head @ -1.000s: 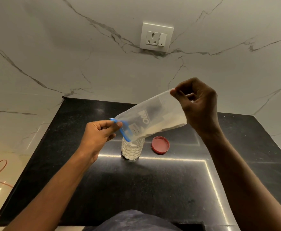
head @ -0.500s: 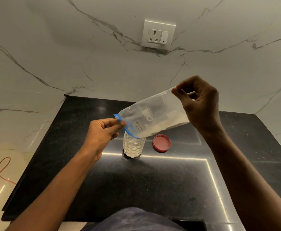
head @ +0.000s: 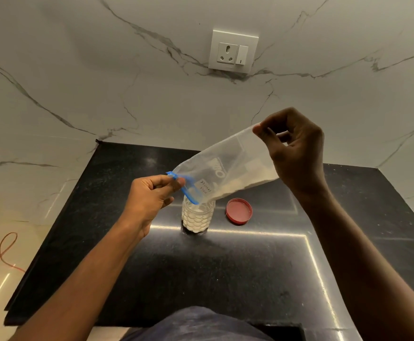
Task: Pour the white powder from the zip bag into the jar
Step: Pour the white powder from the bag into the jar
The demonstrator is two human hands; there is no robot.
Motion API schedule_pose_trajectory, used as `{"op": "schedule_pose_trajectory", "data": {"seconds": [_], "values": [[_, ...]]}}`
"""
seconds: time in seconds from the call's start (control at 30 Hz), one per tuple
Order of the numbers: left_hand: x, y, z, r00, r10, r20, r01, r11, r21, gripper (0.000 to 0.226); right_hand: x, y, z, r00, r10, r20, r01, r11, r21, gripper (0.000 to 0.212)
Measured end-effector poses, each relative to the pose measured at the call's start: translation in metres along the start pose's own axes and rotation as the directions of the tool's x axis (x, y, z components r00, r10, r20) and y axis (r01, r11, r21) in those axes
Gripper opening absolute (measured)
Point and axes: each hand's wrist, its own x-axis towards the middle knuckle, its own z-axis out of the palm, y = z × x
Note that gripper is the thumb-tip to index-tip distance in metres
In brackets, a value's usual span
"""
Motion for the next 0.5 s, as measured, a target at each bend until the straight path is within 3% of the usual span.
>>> {"op": "schedule_pose_trajectory", "data": {"seconds": [0.1,0.23,0.5], "values": [[-0.0003,-0.0014,-0.0007,1.000,-0.003,0.009,0.002,1.000,0.010,0.022,-0.0022,-0.0039,0.0047,0.998,-0.046,0.043,0.047,0.999,-0.017,0.005],[0.0000,-0.0002,-0.0007,1.000,-0.007,-0.007,0.007,1.000,0.005,0.015,-0.0005,-0.0043,0.0046,0.999,-0.013,-0.031,0.013,1.000,0.006,0.006],[-0.0031,0.0003,-0.0010,1.000,-0.019,0.005,0.019,1.000,0.013,0.014,-0.0010,-0.0049,0.0039,0.999,-0.041,-0.002,0.041,0.999,-0.021,0.005]]}}
